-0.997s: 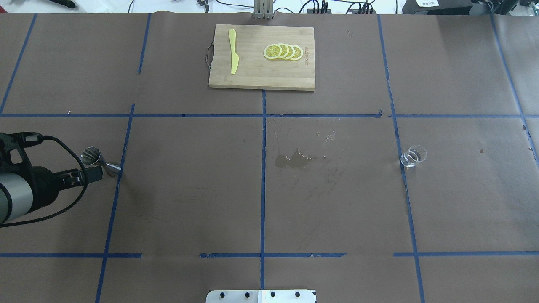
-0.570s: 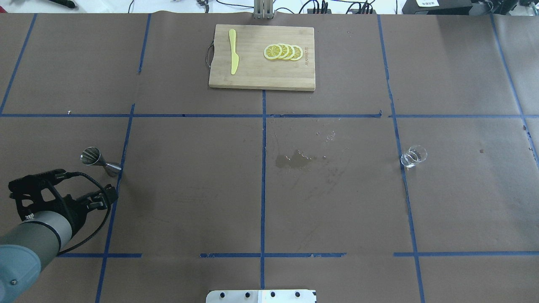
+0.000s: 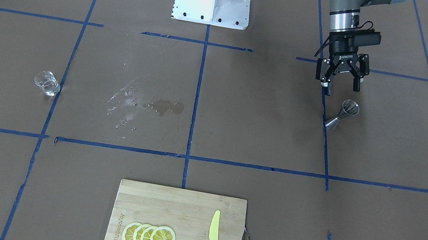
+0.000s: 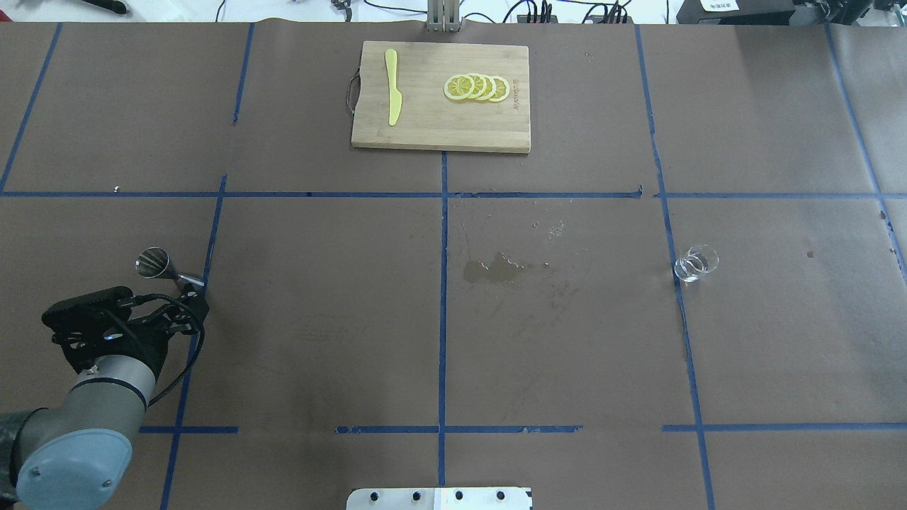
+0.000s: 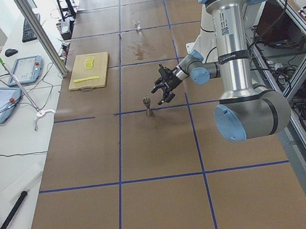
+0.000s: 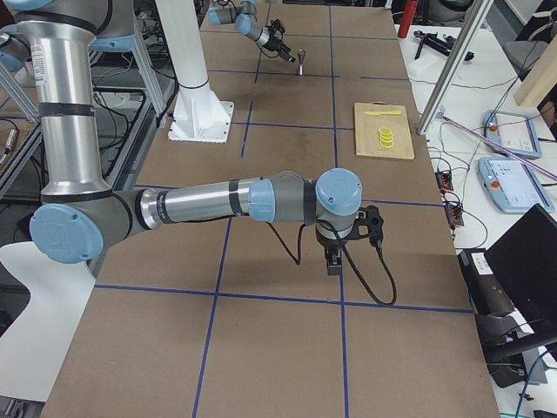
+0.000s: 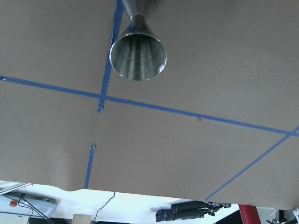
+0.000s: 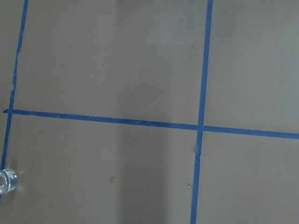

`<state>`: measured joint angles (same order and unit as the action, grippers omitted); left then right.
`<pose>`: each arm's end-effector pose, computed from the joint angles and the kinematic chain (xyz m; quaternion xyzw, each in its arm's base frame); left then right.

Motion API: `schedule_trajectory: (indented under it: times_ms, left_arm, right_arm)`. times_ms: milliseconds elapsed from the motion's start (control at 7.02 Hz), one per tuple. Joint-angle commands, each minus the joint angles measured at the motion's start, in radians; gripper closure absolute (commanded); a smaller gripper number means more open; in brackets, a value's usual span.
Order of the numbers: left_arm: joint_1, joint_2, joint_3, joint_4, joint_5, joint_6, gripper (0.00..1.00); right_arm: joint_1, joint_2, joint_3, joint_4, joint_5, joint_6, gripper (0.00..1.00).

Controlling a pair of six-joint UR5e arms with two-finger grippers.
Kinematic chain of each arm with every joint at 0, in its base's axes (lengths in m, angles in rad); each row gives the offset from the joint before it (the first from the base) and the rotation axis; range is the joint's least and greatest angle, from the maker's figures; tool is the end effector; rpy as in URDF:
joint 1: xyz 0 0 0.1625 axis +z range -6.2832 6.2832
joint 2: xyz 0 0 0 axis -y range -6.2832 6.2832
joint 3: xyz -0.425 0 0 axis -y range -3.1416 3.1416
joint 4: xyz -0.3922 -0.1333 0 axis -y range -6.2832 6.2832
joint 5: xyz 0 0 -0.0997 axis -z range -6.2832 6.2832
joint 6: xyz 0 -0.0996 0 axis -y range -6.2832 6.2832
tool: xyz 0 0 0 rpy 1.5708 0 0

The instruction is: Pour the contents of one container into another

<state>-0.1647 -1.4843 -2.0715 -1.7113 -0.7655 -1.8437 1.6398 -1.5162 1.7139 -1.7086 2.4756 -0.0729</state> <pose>0.4038 -0.2750 0.4342 0.3627 0.2719 -0.2968 0.8405 0.0901 -0.5059 0.5653 0.0578 -0.4339 -0.0148 0.8990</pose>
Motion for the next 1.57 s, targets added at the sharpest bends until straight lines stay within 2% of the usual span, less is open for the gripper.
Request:
schedule_trajectory:
  times_ms: [0, 427, 997, 1424]
  left_arm:
    - [-0.001, -0.03, 0.071, 0.001, 0.082, -0.029, 0.06]
    - [0.001, -0.044, 0.154, -0.004, 0.158, -0.061, 0.1]
    - [0.008, -0.091, 0.212, -0.005, 0.173, -0.057, 0.21]
    - [-0.024, -0.09, 0.22, -0.005, 0.176, -0.054, 0.22]
  right_arm:
    - [-0.005, 0.001, 0.036, 0.003, -0.004, 0.082, 0.0]
    - [-0.031, -0.002, 0.102, 0.001, -0.01, 0.163, 0.0]
    - [-0.04, -0.002, 0.104, 0.001, -0.007, 0.183, 0.0]
    - [-0.041, -0.001, 0.104, 0.001, -0.007, 0.183, 0.0]
